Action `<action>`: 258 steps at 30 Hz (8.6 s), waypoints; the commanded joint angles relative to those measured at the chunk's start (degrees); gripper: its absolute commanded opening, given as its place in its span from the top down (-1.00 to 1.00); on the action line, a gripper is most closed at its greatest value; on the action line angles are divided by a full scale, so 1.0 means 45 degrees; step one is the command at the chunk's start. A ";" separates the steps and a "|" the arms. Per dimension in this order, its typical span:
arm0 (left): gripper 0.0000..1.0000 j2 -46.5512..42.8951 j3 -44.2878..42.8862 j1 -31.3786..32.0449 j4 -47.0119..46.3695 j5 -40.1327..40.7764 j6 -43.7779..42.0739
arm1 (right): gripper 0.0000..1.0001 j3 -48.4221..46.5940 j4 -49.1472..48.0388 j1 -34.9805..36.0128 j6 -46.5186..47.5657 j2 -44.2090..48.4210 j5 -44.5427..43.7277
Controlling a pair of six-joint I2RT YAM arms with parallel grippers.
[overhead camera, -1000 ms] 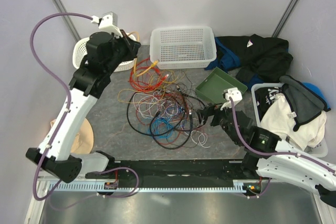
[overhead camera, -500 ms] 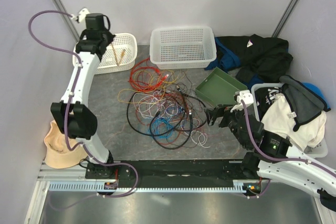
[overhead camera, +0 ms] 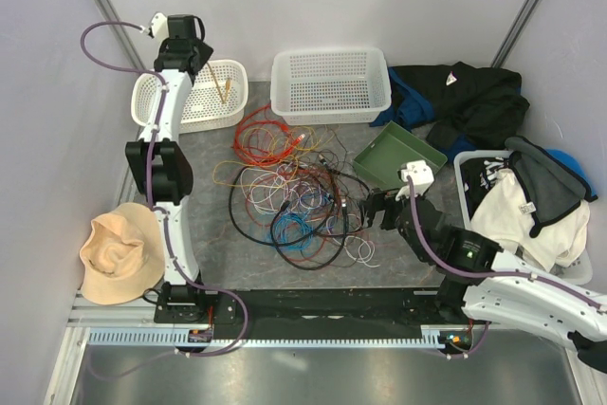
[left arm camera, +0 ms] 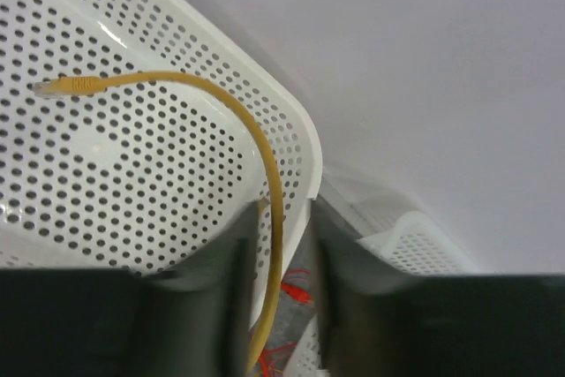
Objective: Untangle the cables
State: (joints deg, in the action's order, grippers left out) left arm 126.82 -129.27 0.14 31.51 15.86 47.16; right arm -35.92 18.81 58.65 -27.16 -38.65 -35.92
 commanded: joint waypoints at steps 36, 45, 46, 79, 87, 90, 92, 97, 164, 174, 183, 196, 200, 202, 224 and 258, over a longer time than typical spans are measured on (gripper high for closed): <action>-0.99 -0.5201 1.2326 0.5985 -0.2392 0.3019 -0.2471 | -0.96 0.1205 -0.1134 0.0032 -0.1191 0.1030 0.0756; -0.94 -0.2813 1.1069 0.5515 -0.1650 0.2297 -0.2491 | -0.96 0.1225 -0.0508 0.0032 -0.1133 0.1559 0.0151; -0.88 -0.2658 1.1129 0.5515 -0.1611 0.2161 -0.2452 | -0.96 0.1225 -0.0508 0.0013 -0.1114 0.1559 0.0093; 0.96 -1.3591 1.5483 0.6238 -0.1824 -0.1023 -0.4267 | -0.96 -0.0376 -0.1754 0.0032 -0.0645 -0.0139 0.0364; 0.96 -1.5738 1.8880 0.6257 -0.4576 -0.3208 -0.5031 | -0.96 -0.2014 -0.3728 -0.0279 -0.1581 -0.2657 0.2273; 0.97 -1.6073 1.9722 0.6257 -0.5339 -0.3484 -0.4874 | -0.96 -0.2543 -0.4607 -0.1195 -0.2633 -0.3927 0.3506; 0.96 -1.6210 1.9841 0.6296 -0.5419 -0.3775 -0.4874 | -0.95 -0.2545 -0.5562 -0.2343 -0.3862 -0.4725 0.5418; 0.96 -1.6269 1.9860 0.6511 -0.5420 -0.3661 -0.4796 | -0.96 -0.1511 -0.9793 -0.3970 -0.6753 -0.6446 0.8995; -0.99 -1.8866 1.9895 0.7058 -0.9429 -0.6410 -0.3390 | 1.00 -0.5416 -0.5973 -0.4069 -0.3631 -0.5999 0.9876; -0.99 -1.6895 2.0016 0.7234 -1.1668 -0.8719 -0.3057 | 1.00 -0.5005 -0.8319 -0.4069 -0.5820 -0.7738 1.1263; -0.79 -1.6407 2.0328 0.7293 -1.2255 -0.9285 -0.3194 | 1.00 -0.5337 -0.8866 -0.4069 -0.6386 -0.8402 1.1654; 0.96 -1.5859 1.8966 0.7293 -1.0033 -0.7397 -0.3934 | -0.45 -0.5844 -0.7289 -0.4069 -0.5101 -0.8013 1.1773; 0.97 -1.5568 1.7617 0.7273 -0.7182 -0.5520 -0.4404 | -0.64 -0.6274 -0.4715 -0.4069 -0.3499 -0.7233 1.0487; 0.96 -1.5372 1.6528 0.7273 -0.5218 -0.4217 -0.4851 | -0.67 -0.6392 -0.3814 -0.4069 -0.2465 -0.6881 0.9920; 0.97 -1.7748 1.6165 0.7292 -0.7972 -0.6956 -0.8233 | -0.68 -0.3619 -0.2167 -0.4069 -0.0528 -0.3598 0.6655; 0.97 -1.1942 1.2094 0.7157 -0.5402 0.1758 -0.6730 | 0.16 -0.0886 -0.4806 -0.4050 -0.1602 -0.2526 0.5990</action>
State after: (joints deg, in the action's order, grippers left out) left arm 64.27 -66.85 32.88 1.74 6.07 14.09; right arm -42.78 -2.96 40.36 -32.23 -54.81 -7.90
